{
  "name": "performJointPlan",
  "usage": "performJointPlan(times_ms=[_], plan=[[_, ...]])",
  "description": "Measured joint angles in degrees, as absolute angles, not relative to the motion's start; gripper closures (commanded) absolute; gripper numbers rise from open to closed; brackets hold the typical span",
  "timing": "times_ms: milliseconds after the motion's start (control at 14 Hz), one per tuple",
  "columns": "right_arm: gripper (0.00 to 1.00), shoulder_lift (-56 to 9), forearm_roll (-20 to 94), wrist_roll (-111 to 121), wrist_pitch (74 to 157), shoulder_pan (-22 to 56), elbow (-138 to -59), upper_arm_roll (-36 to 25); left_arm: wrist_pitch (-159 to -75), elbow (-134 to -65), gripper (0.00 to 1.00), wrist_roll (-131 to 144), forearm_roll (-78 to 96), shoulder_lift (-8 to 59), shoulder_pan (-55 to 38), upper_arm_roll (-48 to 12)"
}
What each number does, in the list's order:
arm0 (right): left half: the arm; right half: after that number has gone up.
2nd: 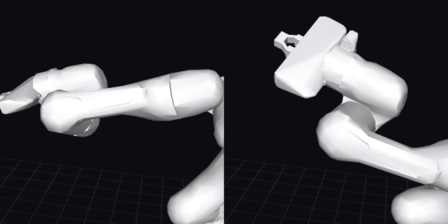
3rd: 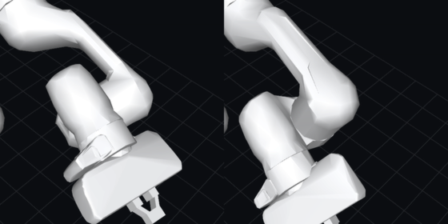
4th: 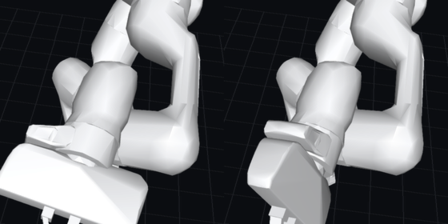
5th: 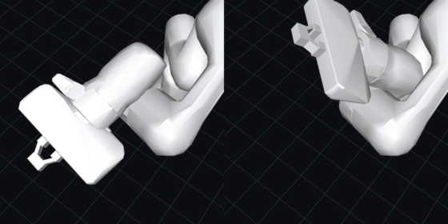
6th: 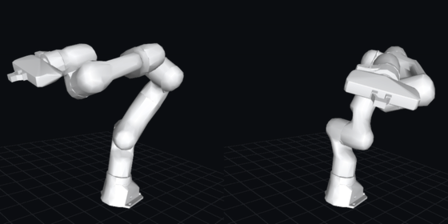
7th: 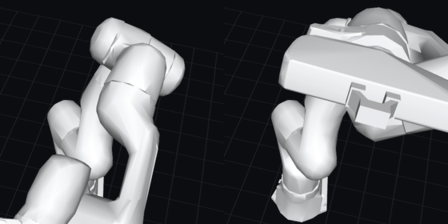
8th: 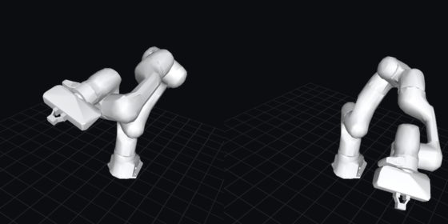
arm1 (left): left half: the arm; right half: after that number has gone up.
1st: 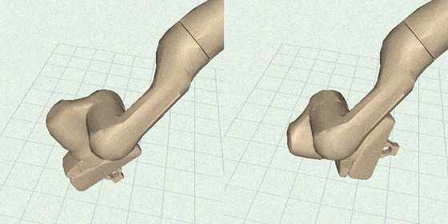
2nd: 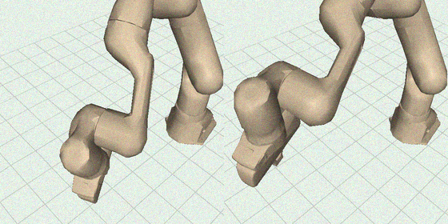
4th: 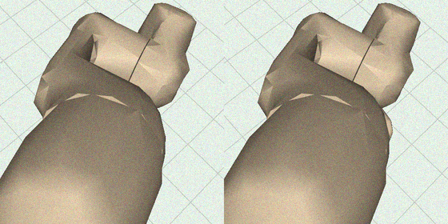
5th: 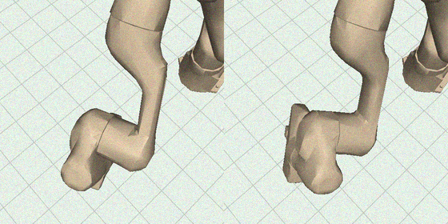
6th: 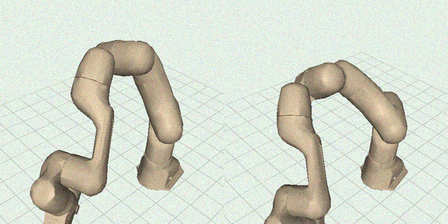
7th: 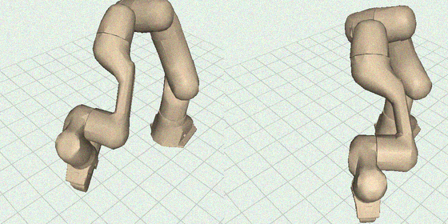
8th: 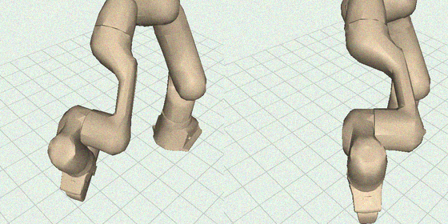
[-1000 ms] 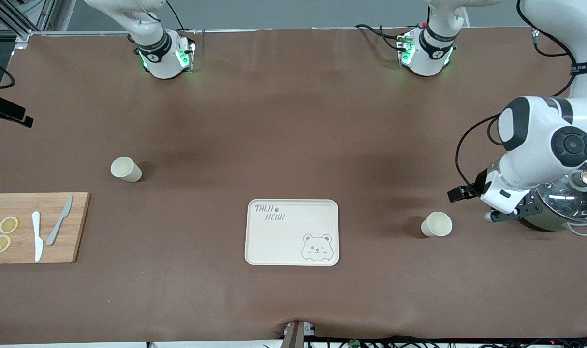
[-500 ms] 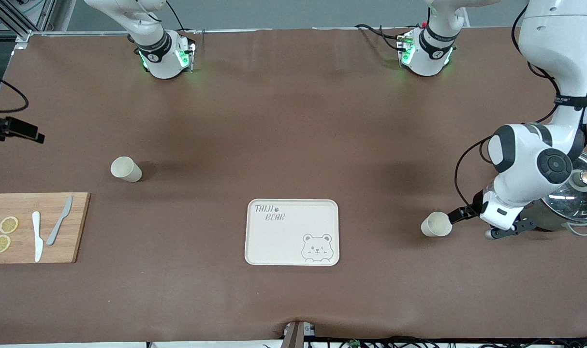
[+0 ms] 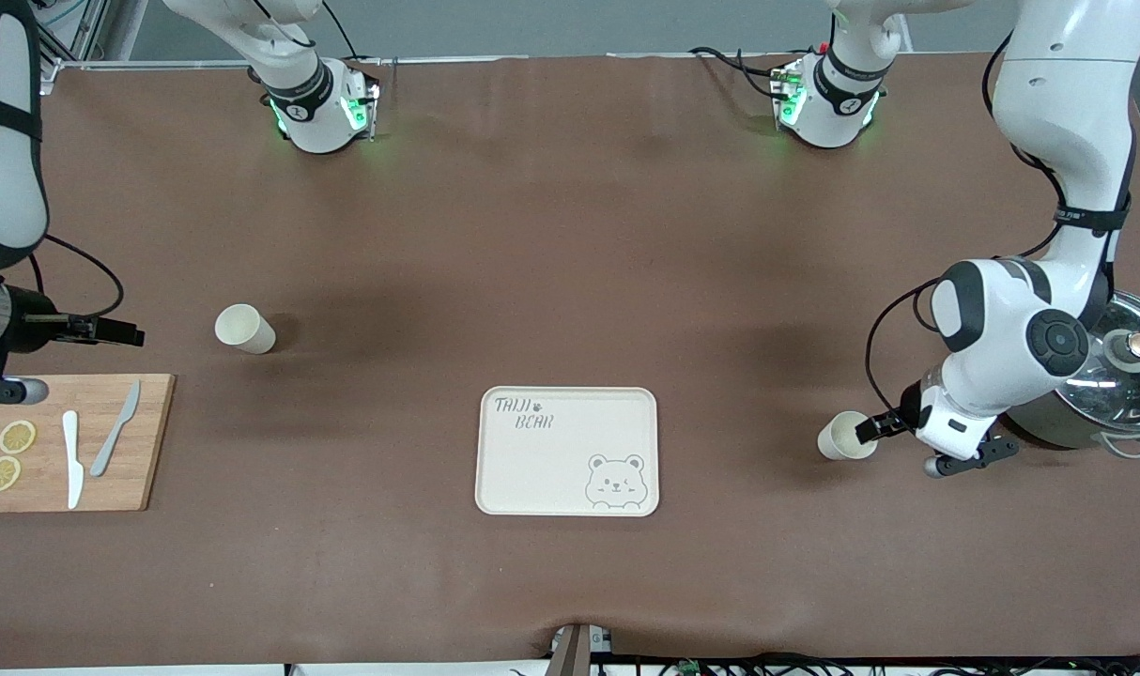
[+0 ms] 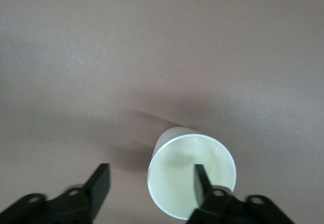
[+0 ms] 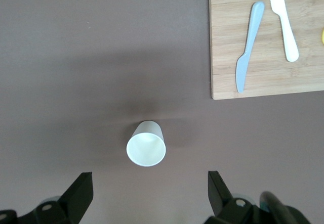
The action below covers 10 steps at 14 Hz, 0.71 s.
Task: Place white IKEA cup upright on tray with both arms
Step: 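Grasp the white cup with the left gripper while the right gripper reaches the other cup, then lift the cup with the left gripper while the right gripper grasps the other cup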
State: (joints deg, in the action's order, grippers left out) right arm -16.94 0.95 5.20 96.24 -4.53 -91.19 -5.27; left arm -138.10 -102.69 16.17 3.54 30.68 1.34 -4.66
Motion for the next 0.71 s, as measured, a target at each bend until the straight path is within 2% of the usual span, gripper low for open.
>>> performJointPlan(times_ms=[357, 714], plan=[[0.00, -16.95, 0.95, 5.19, 101.78, -4.54, -99.62, -5.28, -138.11, -102.34, 1.00, 16.17, 3.54, 32.93, 1.26, -4.71], [0.00, -15.20, 0.95, 5.19, 114.28, -4.93, -112.77, -5.50, -138.11, -102.10, 1.00, 16.17, 3.54, 33.32, 0.98, -4.78]])
